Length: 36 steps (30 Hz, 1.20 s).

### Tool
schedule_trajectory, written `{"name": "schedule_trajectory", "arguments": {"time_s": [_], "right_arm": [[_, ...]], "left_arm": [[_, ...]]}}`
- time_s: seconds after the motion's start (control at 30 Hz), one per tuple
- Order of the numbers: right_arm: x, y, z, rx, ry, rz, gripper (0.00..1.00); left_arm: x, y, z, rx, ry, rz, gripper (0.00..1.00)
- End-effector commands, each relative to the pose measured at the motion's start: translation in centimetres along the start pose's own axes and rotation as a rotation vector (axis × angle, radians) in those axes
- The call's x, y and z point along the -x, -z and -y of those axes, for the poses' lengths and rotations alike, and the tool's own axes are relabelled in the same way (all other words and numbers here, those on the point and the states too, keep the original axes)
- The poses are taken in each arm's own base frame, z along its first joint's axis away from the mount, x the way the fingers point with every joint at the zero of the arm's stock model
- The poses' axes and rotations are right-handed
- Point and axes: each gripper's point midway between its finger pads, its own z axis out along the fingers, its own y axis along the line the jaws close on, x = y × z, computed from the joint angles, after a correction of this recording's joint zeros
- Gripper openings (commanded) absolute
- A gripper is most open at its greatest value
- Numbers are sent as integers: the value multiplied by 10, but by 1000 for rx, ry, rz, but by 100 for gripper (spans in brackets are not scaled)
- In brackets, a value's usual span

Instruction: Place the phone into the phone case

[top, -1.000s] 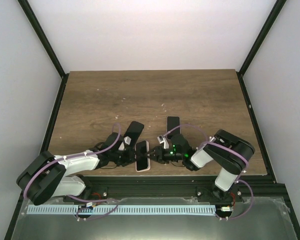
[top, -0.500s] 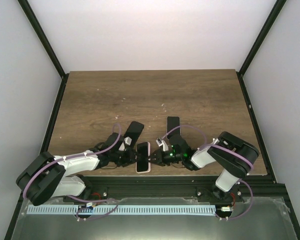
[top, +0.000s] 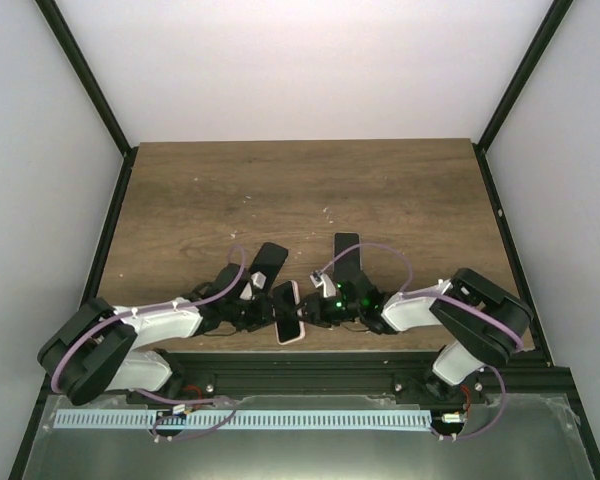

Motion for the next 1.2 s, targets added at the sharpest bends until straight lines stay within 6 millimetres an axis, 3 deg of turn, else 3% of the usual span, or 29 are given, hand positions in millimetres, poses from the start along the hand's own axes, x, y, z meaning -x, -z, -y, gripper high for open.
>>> {"name": "schedule_trajectory", "arguments": {"time_s": [0.0, 0.13, 0.3, 0.4, 0.57, 0.73, 0.8, 0.97, 1.17], "right_arm": [[8, 1, -19, 19, 57, 18, 27], [9, 2, -9, -23, 37, 28, 3], [15, 3, 2, -98, 57, 60, 1], [19, 7, -4, -94, 88, 77, 1], [26, 31, -41, -4, 197, 162, 1], [29, 66, -87, 131, 308, 271, 1], [25, 83, -109, 219, 366, 308, 1], [11, 112, -145, 369, 481, 348, 1], [-13, 131, -171, 509, 611, 305, 1]], "left_arm": [[3, -4, 1, 5, -19, 7, 43], [5, -4, 3, -7, -14, 13, 43], [6, 3, 11, -27, -21, 30, 44], [12, 15, 21, -47, -35, 58, 51], [22, 52, 48, -83, -106, 157, 62], [21, 94, 93, -268, -186, 243, 73], [19, 109, 110, -349, -218, 263, 73], [8, 142, 149, -527, -317, 291, 70], [-11, 171, 182, -754, -421, 282, 61]]}}
